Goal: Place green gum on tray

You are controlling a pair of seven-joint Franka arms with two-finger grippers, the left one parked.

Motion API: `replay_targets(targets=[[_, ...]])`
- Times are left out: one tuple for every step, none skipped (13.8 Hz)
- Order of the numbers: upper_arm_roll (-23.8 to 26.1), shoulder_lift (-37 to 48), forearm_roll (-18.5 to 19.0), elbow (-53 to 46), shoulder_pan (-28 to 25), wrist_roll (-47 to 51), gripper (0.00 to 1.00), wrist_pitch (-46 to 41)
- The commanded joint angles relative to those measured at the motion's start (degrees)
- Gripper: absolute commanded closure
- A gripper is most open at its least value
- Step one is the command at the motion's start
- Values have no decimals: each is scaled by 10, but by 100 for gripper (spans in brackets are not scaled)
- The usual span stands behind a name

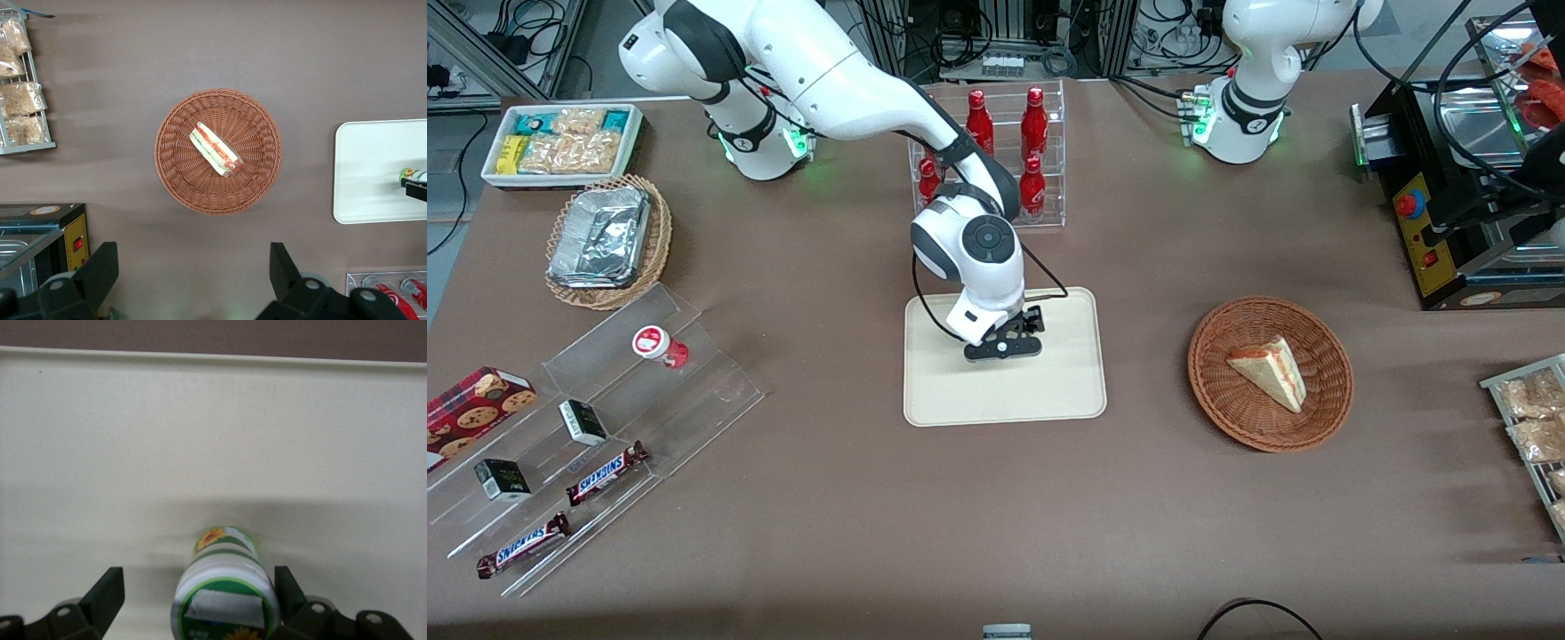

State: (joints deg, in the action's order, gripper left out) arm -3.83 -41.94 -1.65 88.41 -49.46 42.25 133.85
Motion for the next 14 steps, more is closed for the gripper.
replay_targets(targets=[[-3, 3, 1, -9, 2, -16, 0, -13], [-4, 5, 1, -9, 2, -23, 0, -18], [-5, 5, 1, -9, 2, -30, 0, -20], [-6, 6, 2, -8, 2, -33, 0, -21], [-7, 8, 4, -7, 2, -33, 0, -25], [-7, 12, 11, -6, 2, -33, 0, -33], [-7, 15, 12, -6, 2, -34, 0, -39], [-7, 18, 16, -6, 2, -34, 0, -46], [-7, 20, 23, -6, 2, -34, 0, -50], [-7, 23, 26, -6, 2, -34, 0, -55], [-7, 28, 26, -6, 3, -34, 0, -64], [-6, 36, 26, -6, 5, -35, 0, -75], [-7, 46, 26, -6, 7, -38, 0, -89], [-7, 57, 26, -6, 8, -54, 0, -107]])
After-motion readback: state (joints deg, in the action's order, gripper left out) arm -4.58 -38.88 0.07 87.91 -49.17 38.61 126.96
